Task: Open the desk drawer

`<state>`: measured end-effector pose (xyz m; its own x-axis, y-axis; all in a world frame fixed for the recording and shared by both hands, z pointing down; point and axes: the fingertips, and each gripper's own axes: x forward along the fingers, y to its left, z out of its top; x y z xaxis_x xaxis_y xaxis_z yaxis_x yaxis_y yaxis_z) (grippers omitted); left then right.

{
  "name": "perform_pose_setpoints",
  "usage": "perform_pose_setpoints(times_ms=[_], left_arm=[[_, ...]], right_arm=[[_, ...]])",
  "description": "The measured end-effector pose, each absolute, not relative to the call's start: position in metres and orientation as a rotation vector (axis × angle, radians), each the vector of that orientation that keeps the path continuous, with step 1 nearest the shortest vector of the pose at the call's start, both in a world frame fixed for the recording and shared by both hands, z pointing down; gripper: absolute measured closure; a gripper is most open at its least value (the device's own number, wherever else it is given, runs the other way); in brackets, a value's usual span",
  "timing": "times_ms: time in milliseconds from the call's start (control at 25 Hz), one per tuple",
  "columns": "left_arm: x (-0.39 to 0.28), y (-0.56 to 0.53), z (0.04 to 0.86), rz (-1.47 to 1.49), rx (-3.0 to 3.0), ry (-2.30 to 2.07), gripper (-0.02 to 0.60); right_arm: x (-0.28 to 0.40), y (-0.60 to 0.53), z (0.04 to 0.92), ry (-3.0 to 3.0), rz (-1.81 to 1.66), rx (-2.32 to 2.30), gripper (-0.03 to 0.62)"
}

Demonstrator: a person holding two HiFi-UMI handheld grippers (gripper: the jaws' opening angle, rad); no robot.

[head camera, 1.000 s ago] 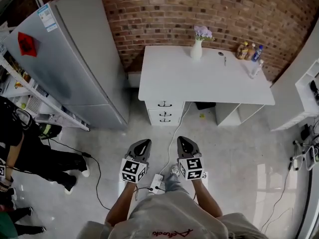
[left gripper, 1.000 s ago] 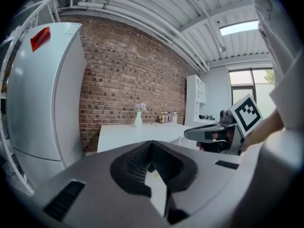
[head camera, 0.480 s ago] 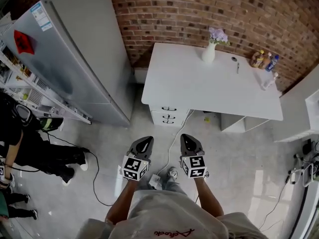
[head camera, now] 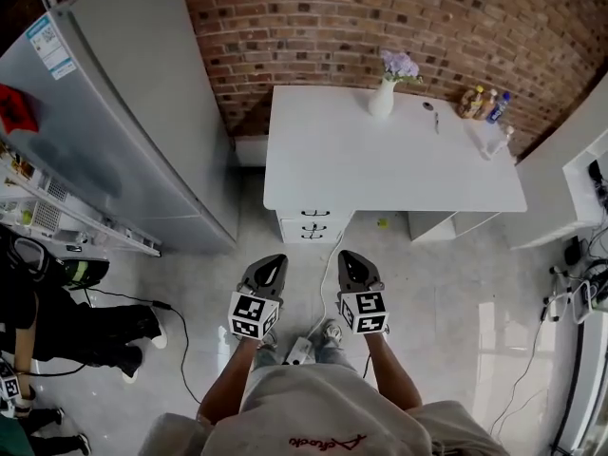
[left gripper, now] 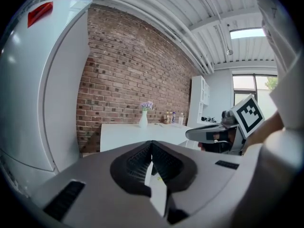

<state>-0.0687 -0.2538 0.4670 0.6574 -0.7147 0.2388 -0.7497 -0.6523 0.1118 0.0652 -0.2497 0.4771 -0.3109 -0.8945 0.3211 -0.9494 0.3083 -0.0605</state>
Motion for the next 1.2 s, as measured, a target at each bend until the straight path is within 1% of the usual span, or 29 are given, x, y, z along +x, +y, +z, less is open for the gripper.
perform_pose_setpoints(times_ms=[200, 440, 960, 1200], left_arm=[[-0.082, -0.259, 0.475, 0.285, 2.675, -1.177, 0.569], [-0.082, -0.259, 0.496, 0.319, 2.621, -1.175, 0.569], [-0.097, -0.242, 0.597, 0.427, 2.447, -1.163, 0.569], [-0.1, -0.241, 0.624, 0.449, 2.417, -1.15, 0.569]], right_arm=[[0.055, -0.254, 0.48, -2.331, 0.356, 1.702, 0.577], [0.065, -0.248, 0.505, -2.287, 0.428, 1.686, 0.577], [0.07, -0.198, 0.646, -2.118, 0.709, 1.537, 0.577], [0.066, -0.19, 0.681, -2.083, 0.761, 1.507, 0.577]])
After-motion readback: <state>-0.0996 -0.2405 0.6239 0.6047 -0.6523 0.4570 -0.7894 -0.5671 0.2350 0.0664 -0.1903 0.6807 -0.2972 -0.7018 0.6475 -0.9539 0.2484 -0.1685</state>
